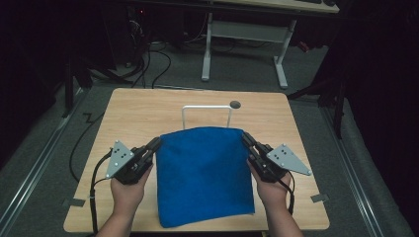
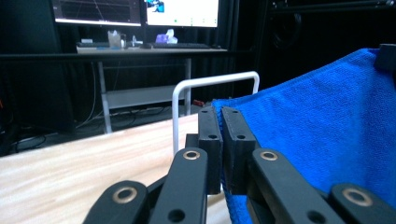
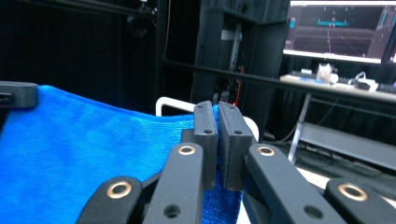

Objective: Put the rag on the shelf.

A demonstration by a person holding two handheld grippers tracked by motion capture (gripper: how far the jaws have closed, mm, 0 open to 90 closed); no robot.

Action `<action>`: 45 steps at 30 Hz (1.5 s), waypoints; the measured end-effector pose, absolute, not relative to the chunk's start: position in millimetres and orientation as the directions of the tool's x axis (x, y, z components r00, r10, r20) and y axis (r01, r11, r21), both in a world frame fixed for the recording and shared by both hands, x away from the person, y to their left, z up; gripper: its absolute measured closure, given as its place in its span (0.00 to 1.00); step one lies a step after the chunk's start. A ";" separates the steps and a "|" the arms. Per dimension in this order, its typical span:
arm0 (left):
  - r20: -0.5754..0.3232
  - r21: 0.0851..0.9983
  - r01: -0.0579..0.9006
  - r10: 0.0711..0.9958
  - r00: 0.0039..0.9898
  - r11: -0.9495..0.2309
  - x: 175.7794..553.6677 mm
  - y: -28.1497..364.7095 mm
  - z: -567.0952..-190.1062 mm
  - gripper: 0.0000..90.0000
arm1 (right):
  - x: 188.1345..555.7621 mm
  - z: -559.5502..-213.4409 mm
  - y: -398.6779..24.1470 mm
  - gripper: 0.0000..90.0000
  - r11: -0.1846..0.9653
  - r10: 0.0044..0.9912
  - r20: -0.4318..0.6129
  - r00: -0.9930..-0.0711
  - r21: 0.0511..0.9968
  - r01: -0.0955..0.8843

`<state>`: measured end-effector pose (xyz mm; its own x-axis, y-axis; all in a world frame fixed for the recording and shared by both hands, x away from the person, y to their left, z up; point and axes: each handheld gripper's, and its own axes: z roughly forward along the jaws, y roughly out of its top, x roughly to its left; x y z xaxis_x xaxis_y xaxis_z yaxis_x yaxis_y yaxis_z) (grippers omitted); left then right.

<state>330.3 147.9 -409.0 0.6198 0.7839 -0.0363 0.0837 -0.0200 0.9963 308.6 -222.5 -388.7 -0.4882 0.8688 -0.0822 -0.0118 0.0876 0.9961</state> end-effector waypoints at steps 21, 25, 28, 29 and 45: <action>-0.014 1.000 0.016 0.788 0.615 0.006 376.7 139.3 -352.6 0.97 | 336.1 -342.5 -240.6 0.98 0.041 0.884 -0.067 -0.462 0.997 -0.065; -0.006 1.000 0.028 0.798 0.602 -0.013 392.5 139.1 -346.9 0.97 | 348.8 -338.5 -244.3 0.98 0.028 0.882 -0.043 -0.469 0.999 -0.040; 0.002 0.999 0.038 0.809 0.587 -0.030 405.1 139.9 -342.6 0.97 | 358.1 -336.0 -243.5 0.98 0.030 0.887 -0.041 -0.460 0.999 -0.031; 0.011 0.999 0.036 0.812 0.583 -0.039 408.6 140.0 -341.4 0.97 | 361.1 -335.5 -242.9 0.98 0.025 0.887 -0.036 -0.461 0.999 -0.029; 0.026 0.997 0.051 0.858 0.514 -0.061 482.1 140.1 -328.6 0.98 | 434.2 -321.0 -233.2 0.98 0.071 0.903 -0.063 -0.425 0.997 0.004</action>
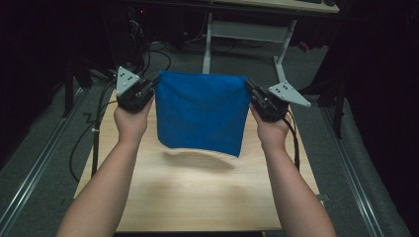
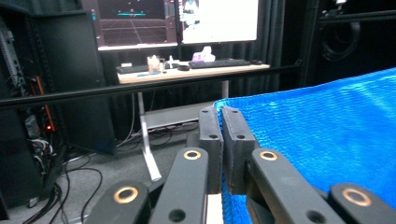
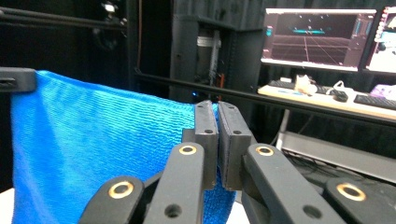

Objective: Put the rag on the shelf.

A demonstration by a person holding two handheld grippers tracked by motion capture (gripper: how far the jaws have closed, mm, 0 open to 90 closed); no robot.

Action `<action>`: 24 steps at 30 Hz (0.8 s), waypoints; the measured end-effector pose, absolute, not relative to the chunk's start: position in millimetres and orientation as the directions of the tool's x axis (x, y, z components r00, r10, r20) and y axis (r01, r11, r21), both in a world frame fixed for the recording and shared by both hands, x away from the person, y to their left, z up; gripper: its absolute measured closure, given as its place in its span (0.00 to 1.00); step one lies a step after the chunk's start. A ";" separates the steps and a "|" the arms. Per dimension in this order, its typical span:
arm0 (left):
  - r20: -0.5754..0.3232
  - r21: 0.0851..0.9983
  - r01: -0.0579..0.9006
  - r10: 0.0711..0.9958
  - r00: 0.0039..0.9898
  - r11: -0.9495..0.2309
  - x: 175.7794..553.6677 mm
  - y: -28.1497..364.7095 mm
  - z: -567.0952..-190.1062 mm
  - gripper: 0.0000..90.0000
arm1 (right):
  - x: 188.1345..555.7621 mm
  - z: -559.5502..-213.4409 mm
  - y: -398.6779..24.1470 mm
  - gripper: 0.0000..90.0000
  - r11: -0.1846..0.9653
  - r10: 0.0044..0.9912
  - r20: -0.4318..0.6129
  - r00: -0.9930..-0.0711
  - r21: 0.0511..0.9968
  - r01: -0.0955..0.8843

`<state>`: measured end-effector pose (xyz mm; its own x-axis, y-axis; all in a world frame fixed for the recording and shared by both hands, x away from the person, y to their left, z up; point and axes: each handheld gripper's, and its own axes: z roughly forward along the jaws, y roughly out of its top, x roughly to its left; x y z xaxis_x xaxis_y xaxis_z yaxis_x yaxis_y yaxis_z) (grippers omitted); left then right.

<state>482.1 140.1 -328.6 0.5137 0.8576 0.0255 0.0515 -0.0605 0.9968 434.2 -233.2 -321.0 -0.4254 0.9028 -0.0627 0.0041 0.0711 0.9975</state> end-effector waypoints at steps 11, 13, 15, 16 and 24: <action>0.011 0.993 0.095 0.872 0.489 -0.066 520.7 133.6 -338.6 0.98 | 489.8 -332.9 -235.4 0.98 0.108 0.918 -0.065 -0.392 0.990 0.088; 0.022 0.991 0.103 0.872 0.489 -0.083 526.4 134.0 -340.4 0.97 | 498.4 -334.0 -234.1 0.98 0.120 0.921 -0.077 -0.383 0.989 0.090; 0.011 0.988 0.129 0.873 0.488 -0.085 531.8 134.3 -343.3 0.97 | 500.8 -334.6 -234.4 0.98 0.120 0.920 -0.074 -0.384 0.988 0.097; 0.012 0.986 0.137 0.873 0.487 -0.090 533.7 133.7 -345.5 0.97 | 504.7 -336.6 -234.4 0.98 0.125 0.921 -0.073 -0.382 0.986 0.113; -0.064 0.952 0.287 0.850 0.523 -0.104 546.8 130.8 -386.6 0.98 | 522.5 -373.4 -237.9 0.98 0.129 0.923 -0.037 -0.383 0.967 0.218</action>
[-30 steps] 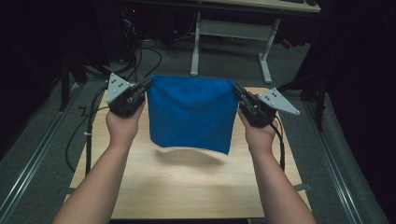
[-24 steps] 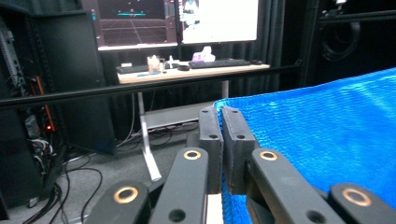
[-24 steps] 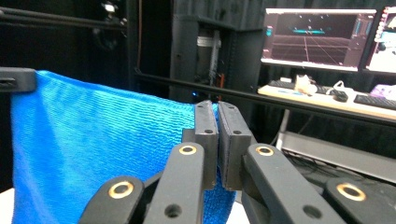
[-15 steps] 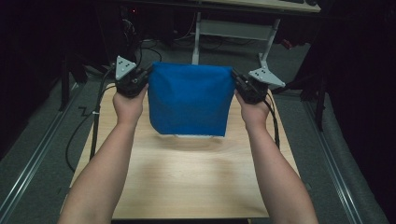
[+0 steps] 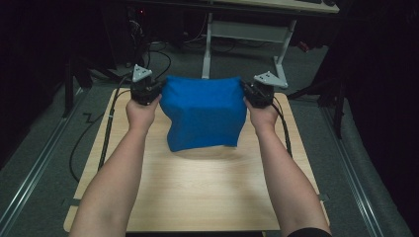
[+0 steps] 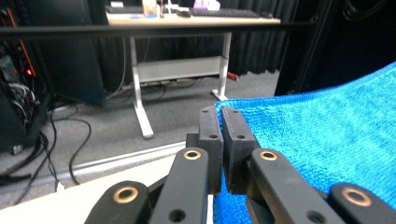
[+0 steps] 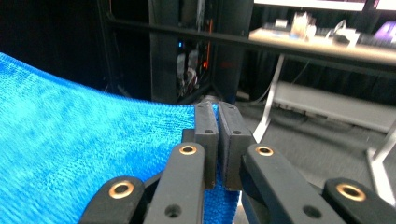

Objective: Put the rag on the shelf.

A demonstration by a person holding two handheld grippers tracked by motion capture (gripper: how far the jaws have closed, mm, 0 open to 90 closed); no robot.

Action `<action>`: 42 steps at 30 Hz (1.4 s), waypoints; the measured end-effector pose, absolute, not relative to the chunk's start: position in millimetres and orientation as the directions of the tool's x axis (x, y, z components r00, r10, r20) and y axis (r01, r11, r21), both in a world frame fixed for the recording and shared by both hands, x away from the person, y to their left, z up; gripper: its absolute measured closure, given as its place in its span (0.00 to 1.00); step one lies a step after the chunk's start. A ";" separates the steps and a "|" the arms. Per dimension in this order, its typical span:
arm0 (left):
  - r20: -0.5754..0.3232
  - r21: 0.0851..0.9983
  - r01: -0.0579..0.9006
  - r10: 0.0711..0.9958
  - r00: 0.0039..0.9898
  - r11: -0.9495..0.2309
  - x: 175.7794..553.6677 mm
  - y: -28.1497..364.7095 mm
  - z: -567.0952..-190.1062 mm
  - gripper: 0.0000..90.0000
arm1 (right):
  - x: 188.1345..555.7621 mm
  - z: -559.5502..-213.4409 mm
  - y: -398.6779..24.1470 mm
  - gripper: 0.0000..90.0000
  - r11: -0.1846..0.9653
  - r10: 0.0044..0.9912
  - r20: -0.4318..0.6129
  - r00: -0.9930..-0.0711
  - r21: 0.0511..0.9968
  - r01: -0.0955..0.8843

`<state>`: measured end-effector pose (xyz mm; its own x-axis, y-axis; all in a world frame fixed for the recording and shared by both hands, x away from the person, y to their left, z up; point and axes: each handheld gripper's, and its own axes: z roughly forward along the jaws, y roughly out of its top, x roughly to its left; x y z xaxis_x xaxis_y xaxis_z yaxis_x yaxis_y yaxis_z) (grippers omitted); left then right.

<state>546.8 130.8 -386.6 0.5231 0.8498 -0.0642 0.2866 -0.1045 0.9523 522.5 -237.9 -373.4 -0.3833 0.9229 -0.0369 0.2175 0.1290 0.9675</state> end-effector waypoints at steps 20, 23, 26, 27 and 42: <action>-0.164 0.893 0.432 0.801 0.576 -0.128 517.8 124.9 -476.7 0.97 | 506.8 -451.2 -237.5 0.98 0.139 0.901 0.031 -0.433 0.925 0.354; -0.168 0.890 0.437 0.798 0.579 -0.130 516.3 123.8 -481.4 0.97 | 505.9 -455.5 -237.0 0.98 0.136 0.900 0.038 -0.435 0.922 0.362; -0.166 0.886 0.443 0.797 0.581 -0.139 515.4 123.5 -486.1 0.97 | 505.4 -459.5 -235.1 0.98 0.141 0.896 0.040 -0.442 0.918 0.371; -0.170 0.886 0.445 0.796 0.580 -0.135 515.6 123.8 -487.2 0.97 | 505.5 -460.2 -234.5 0.98 0.143 0.895 0.038 -0.444 0.918 0.369; -0.209 0.849 0.509 0.797 0.567 -0.140 517.3 119.3 -502.4 0.97 | 503.1 -473.8 -229.9 0.98 0.153 0.894 0.040 -0.447 0.909 0.388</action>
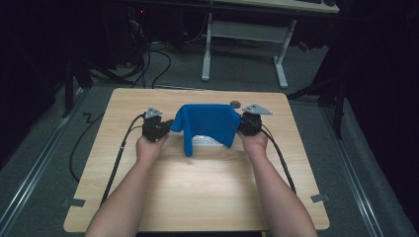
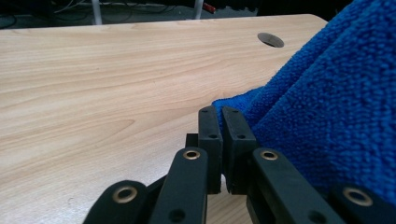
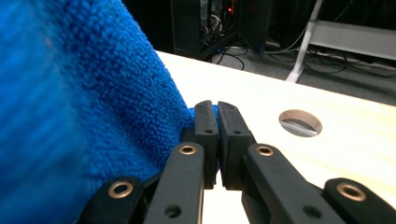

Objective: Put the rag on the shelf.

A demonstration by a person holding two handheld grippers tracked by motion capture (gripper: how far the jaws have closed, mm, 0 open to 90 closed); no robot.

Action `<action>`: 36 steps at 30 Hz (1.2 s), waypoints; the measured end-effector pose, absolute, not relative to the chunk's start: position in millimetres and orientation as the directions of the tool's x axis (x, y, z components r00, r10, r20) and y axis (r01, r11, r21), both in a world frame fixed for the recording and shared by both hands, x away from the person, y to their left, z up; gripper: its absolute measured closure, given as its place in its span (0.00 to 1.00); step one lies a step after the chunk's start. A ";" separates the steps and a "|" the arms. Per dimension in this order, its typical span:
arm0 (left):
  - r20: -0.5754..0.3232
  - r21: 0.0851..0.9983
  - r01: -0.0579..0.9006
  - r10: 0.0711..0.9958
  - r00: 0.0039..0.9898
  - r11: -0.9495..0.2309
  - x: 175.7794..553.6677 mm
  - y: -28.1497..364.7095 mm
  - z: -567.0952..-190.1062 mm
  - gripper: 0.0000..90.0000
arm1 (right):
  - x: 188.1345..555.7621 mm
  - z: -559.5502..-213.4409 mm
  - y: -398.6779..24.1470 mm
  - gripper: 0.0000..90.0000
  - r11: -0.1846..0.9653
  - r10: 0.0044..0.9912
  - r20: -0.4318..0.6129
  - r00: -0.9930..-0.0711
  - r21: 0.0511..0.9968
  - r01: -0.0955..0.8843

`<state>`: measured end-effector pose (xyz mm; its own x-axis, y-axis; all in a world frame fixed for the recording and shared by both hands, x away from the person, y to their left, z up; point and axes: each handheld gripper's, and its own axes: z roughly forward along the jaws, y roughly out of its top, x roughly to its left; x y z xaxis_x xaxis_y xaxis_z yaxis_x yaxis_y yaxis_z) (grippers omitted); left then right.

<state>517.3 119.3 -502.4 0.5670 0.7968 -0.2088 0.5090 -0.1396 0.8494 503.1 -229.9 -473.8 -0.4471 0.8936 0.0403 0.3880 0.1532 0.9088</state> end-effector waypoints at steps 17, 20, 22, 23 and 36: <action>-0.223 0.826 0.544 0.799 0.558 -0.149 515.8 113.3 -514.6 0.91 | 503.0 -485.8 -232.8 0.97 0.145 0.897 0.061 -0.437 0.895 0.421; -0.224 0.825 0.545 0.799 0.558 -0.150 515.4 113.1 -514.2 0.89 | 502.9 -485.8 -232.6 0.95 0.148 0.897 0.058 -0.438 0.895 0.421; -0.210 0.826 0.541 0.806 0.554 -0.157 514.6 114.3 -511.7 0.80 | 502.5 -484.0 -233.0 0.88 0.151 0.897 0.058 -0.438 0.891 0.428; -0.199 0.830 0.535 0.811 0.550 -0.160 513.8 115.3 -509.8 0.80 | 502.5 -484.0 -233.0 0.88 0.151 0.897 0.058 -0.438 0.891 0.428; -0.148 0.866 0.482 0.852 0.502 -0.133 503.0 140.2 -483.2 0.66 | 498.3 -457.2 -256.2 0.69 0.121 0.917 0.053 -0.394 0.906 0.405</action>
<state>503.0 140.2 -483.2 0.5016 0.8524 -0.1479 0.4821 -0.1334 0.8659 498.3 -256.2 -457.2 -0.3943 0.9174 0.0533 0.4048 0.1213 0.9063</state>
